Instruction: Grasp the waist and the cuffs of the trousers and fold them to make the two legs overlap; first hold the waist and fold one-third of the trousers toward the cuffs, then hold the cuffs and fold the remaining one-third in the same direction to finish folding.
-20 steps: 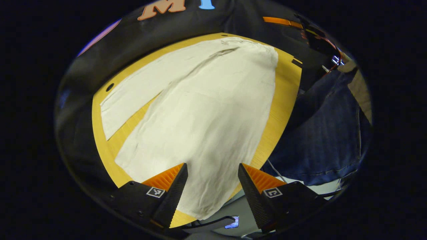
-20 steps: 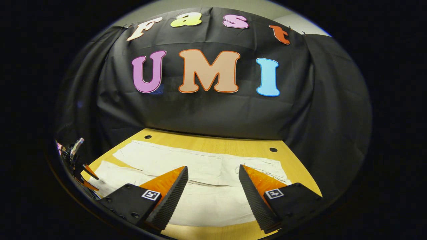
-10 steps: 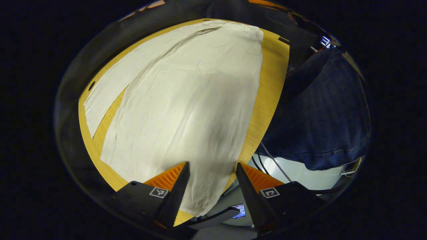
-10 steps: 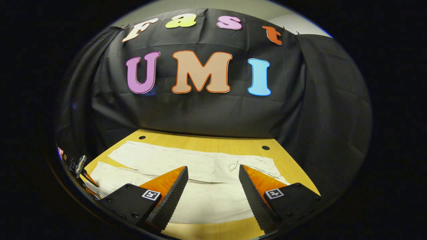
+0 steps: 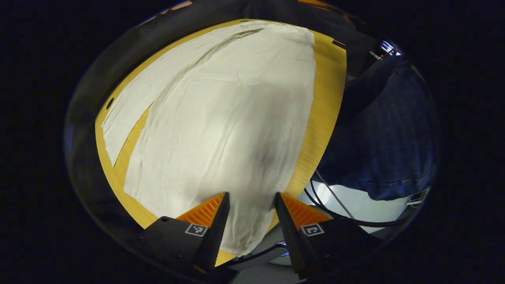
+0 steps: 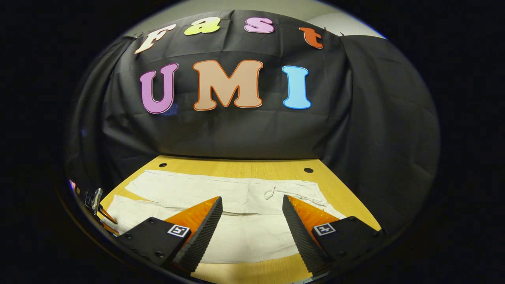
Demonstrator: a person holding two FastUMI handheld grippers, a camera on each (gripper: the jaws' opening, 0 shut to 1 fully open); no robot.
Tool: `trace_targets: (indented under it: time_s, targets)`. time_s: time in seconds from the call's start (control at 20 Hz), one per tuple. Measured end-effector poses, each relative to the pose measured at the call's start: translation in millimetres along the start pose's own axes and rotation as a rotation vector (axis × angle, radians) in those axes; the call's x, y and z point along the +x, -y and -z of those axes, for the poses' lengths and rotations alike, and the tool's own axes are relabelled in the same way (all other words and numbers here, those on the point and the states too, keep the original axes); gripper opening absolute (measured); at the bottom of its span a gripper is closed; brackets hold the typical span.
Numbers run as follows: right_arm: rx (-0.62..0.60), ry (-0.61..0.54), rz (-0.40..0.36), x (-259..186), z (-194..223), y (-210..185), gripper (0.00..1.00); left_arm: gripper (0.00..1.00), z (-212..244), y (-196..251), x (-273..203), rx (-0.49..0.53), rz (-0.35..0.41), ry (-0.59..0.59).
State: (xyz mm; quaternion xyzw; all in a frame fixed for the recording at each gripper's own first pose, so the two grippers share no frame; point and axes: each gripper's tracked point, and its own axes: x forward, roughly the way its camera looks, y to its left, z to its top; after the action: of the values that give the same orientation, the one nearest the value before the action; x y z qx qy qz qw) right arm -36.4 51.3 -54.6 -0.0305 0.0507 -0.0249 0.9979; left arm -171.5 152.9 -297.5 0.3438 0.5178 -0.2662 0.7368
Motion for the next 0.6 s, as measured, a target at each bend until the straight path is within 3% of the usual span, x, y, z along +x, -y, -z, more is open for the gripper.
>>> trace_targets:
  time_s: [0.1, 0.2, 0.3, 0.35, 0.45, 0.6]
  targets:
    - [-0.005, -0.013, -0.021, 5, 4, 4, 1.0, 0.66, 0, -3, 0, -0.001, -0.002, -0.012]
    - [-0.009, -0.026, -0.052, 9, 8, 7, 1.0, 0.54, 0, -12, 1, -0.024, -0.009, -0.03]
    - [-0.008, -0.048, -0.073, 17, 16, 17, 0.98, 0.33, -1, -21, 1, -0.052, -0.022, -0.041]
    - [-0.005, -0.057, -0.08, 21, 18, 22, 0.98, 0.18, 0, -23, 0, -0.061, -0.025, -0.047]
    - [0.001, -0.081, -0.098, 27, 26, 34, 1.0, 0.03, 1, -24, 0, -0.077, -0.021, -0.048]
    - [-0.006, -0.128, -0.133, 35, 40, 55, 0.98, 0.0, 0, -24, 0, -0.072, -0.01, -0.051]
